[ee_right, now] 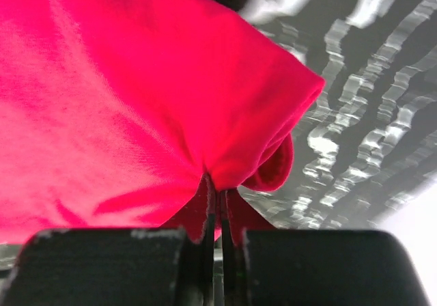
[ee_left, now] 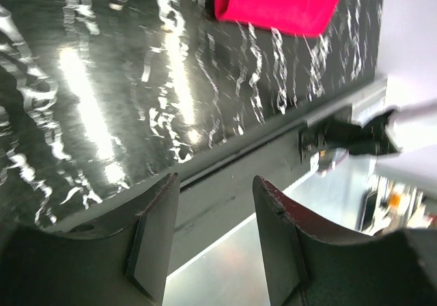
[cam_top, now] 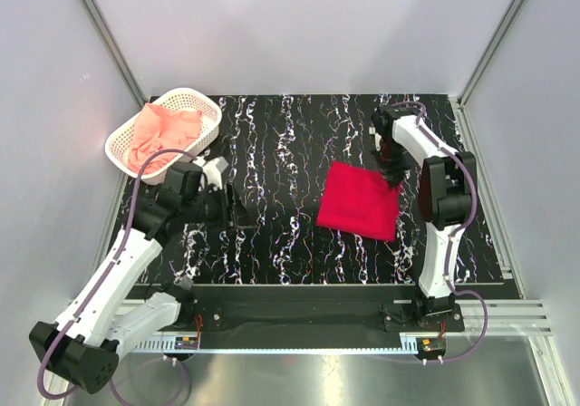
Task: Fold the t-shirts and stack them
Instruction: Neatly place the folded tshirt to the corner
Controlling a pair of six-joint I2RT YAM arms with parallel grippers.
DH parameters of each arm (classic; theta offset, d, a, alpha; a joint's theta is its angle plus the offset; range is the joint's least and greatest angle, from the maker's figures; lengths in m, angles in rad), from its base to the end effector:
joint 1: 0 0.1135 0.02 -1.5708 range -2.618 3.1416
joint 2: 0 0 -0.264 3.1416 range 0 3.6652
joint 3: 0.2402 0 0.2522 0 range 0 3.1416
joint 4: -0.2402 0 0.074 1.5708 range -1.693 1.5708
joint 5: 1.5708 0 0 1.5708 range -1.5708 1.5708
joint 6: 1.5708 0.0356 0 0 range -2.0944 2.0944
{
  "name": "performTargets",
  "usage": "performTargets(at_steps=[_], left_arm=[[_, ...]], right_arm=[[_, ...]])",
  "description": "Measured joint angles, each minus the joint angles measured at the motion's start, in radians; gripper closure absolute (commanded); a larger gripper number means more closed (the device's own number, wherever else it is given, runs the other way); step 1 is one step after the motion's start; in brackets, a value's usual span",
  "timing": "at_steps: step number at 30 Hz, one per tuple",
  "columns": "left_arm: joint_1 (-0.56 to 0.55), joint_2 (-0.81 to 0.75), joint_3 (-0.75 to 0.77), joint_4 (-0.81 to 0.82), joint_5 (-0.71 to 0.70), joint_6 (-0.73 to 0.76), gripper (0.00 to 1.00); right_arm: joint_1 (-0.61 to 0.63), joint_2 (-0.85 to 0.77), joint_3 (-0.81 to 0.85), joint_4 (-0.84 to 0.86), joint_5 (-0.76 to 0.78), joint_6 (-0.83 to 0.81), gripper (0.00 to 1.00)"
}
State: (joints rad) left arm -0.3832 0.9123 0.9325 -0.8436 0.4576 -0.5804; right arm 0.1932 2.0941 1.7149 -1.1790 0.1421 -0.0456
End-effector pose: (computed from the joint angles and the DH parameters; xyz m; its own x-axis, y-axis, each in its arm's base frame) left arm 0.1556 -0.0797 0.3095 -0.9055 -0.1654 -0.3907 0.1404 0.7523 -0.6437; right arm 0.3965 0.0724 0.1980 -0.9717 -0.2361 -0.0061 -0.2328 0.9621 -0.1420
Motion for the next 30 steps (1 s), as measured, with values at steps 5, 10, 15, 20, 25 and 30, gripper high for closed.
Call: performTargets(at_steps=[5, 10, 15, 20, 25, 30], left_arm=[[-0.047, -0.013, -0.078, 0.093, 0.04, 0.016, 0.48], [-0.047, -0.023, -0.136, 0.136, 0.072, 0.026, 0.48], [-0.047, -0.047, -0.156, 0.175, 0.088, 0.036, 0.48], [-0.047, -0.044, -0.194, 0.227, 0.103, 0.035, 0.48], [-0.047, -0.041, -0.219, 0.27, 0.114, 0.031, 0.48], [-0.047, -0.039, -0.257, 0.299, 0.128, 0.025, 0.48]], right_arm=[[-0.025, -0.012, -0.074, -0.019, 0.13, -0.085, 1.0], [-0.075, -0.033, -0.185, -0.027, 0.23, -0.169, 1.0], [-0.119, -0.115, -0.334, 0.006, 0.348, -0.267, 1.0], [-0.132, -0.212, -0.478, 0.054, 0.429, -0.364, 1.0], [-0.16, -0.349, -0.65, 0.151, 0.47, -0.508, 1.0], [-0.192, -0.404, -0.694, 0.211, 0.455, -0.55, 1.0]])
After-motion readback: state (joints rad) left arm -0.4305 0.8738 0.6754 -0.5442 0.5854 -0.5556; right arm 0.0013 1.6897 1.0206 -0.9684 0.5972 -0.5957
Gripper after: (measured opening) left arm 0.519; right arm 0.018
